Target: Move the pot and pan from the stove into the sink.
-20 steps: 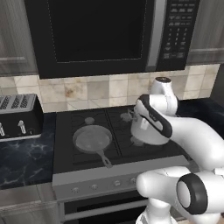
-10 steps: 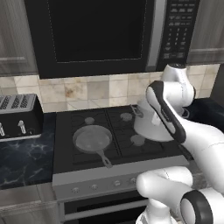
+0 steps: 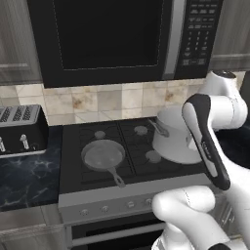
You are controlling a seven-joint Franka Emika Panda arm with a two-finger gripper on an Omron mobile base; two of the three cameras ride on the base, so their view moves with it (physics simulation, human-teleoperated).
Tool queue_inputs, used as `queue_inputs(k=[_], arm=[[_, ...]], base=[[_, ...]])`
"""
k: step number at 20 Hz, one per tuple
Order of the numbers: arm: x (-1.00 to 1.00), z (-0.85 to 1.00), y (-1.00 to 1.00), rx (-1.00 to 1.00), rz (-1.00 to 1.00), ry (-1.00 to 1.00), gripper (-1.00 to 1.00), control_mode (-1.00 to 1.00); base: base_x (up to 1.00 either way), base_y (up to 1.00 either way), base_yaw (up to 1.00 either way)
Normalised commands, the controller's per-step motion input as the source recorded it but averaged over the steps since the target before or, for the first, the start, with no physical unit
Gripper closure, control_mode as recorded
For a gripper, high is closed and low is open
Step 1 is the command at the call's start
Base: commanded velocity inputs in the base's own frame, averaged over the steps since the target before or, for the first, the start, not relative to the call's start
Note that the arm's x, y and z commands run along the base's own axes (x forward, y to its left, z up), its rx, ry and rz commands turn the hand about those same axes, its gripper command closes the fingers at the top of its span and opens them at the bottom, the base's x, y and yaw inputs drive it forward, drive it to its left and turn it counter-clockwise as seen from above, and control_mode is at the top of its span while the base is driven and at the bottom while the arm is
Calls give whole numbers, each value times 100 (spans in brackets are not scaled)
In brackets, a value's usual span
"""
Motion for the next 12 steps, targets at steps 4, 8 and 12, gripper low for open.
queue_inputs(k=[4, 8, 12], arm=[[-62, 16, -4, 0, 17, -25, 100, -100], [-43, 1, -6, 0, 15, -37, 100, -100], [-3, 1, 0, 0, 0, -4, 100, -100]], base=[[0, 0, 0], [0, 0, 0], [0, 0, 0]])
